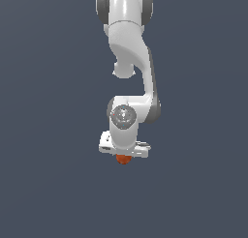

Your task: Pick up the object and move it to a goal position.

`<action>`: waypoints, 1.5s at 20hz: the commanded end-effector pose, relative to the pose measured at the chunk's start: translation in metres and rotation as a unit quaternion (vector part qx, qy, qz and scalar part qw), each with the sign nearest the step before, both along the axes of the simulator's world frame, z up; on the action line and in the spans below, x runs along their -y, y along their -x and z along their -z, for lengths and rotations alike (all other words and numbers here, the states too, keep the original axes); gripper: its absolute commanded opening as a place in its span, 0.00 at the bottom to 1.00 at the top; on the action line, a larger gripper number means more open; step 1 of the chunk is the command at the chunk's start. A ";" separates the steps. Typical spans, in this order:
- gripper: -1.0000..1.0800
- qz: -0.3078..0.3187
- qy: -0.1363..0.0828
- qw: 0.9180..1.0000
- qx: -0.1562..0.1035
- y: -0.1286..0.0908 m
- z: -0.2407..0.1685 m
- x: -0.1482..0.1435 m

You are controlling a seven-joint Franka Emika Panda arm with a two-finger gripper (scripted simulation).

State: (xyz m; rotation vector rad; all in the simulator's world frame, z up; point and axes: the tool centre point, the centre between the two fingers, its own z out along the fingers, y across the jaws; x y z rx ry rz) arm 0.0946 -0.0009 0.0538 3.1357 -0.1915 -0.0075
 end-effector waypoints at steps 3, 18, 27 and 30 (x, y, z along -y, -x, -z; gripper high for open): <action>0.00 0.000 0.000 1.000 0.002 0.008 -0.017 0.019; 0.00 0.001 -0.001 1.000 0.002 0.066 -0.120 0.143; 0.00 0.001 -0.001 1.000 0.002 0.096 -0.179 0.216; 0.00 0.001 0.000 1.000 0.002 0.102 -0.191 0.230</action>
